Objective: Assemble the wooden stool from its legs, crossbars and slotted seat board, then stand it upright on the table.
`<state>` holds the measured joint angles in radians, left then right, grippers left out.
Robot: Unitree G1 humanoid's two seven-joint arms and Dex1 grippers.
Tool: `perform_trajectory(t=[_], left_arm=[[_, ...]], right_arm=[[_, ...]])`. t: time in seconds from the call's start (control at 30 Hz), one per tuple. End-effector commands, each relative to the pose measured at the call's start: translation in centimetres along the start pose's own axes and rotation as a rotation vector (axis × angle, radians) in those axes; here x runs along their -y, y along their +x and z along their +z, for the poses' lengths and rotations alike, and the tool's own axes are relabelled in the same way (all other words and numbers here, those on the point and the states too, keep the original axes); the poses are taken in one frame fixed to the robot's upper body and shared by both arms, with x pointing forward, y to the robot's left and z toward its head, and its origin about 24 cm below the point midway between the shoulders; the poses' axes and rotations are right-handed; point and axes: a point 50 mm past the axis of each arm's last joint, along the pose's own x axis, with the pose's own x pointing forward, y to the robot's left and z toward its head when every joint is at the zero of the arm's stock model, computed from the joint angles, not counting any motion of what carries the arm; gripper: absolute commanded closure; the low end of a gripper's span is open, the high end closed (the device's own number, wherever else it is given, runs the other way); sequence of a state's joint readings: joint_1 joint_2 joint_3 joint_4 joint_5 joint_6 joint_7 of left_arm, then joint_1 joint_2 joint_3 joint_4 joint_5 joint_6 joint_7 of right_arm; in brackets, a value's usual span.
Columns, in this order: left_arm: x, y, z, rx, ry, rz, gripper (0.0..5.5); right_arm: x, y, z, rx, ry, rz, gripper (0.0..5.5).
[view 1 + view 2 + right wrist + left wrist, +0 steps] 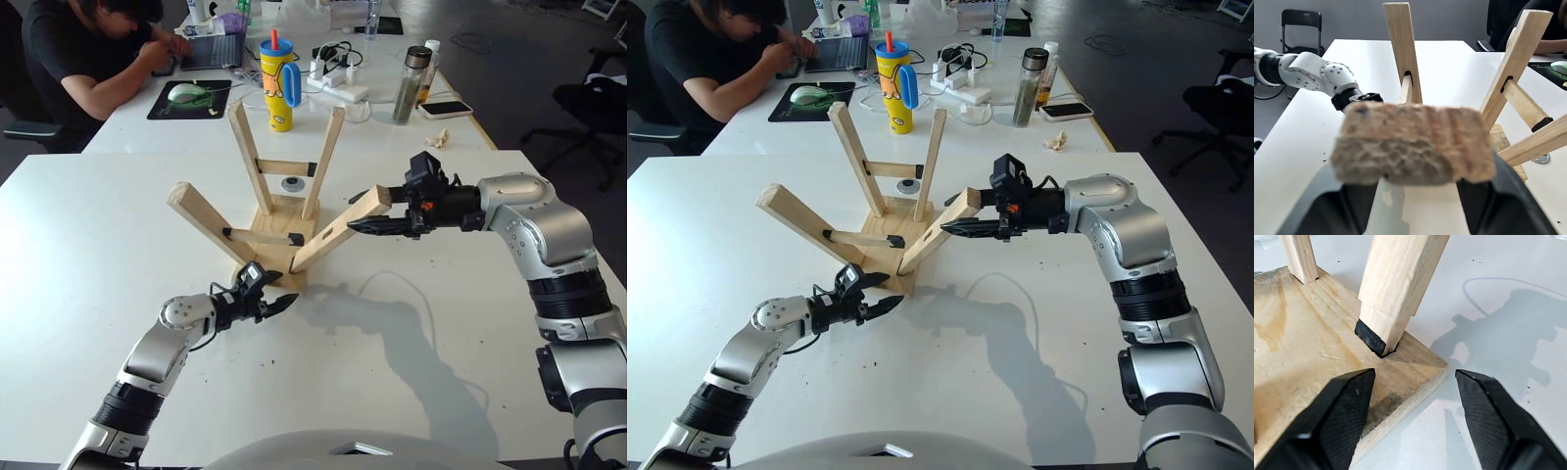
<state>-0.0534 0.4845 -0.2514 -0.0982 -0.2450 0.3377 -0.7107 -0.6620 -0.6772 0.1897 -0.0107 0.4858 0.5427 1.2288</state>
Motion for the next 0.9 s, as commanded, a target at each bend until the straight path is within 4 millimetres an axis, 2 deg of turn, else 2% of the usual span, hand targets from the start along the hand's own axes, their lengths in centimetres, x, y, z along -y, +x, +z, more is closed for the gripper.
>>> perform_trajectory(t=[0.03, 0.17, 0.43, 0.6, 0.73, 0.9], left_arm=[[0.7, 0.1, -2.0, -0.072, -0.06, 0.004, 2.44], [0.5, -0.3, -2.0, -0.064, -0.067, 0.043, 2.44], [0.2, -2.5, -0.1, -0.046, 0.026, 0.2, 2.44], [-0.7, -2.9, 0.2, -0.026, 0.024, 0.326, 2.44], [-1.2, -2.7, -1.0, -0.089, -0.002, 0.365, 2.44], [-0.5, -2.2, -3.7, -0.231, -0.074, 0.326, 2.44]], right_arm=[[-0.4, 1.8, -0.7, -0.097, 0.028, -0.002, 3.45], [-0.6, 2.3, -0.3, -0.115, 0.016, 0.003, 3.45], [0.0, 2.0, 0.3, -0.177, -0.029, 0.001, 3.45], [0.3, 1.9, 0.6, -0.192, -0.042, 0.007, 3.45], [0.5, 2.1, 0.9, -0.193, -0.053, 0.012, 3.45], [0.6, 2.9, 2.1, -0.138, -0.067, 0.03, 3.45]])
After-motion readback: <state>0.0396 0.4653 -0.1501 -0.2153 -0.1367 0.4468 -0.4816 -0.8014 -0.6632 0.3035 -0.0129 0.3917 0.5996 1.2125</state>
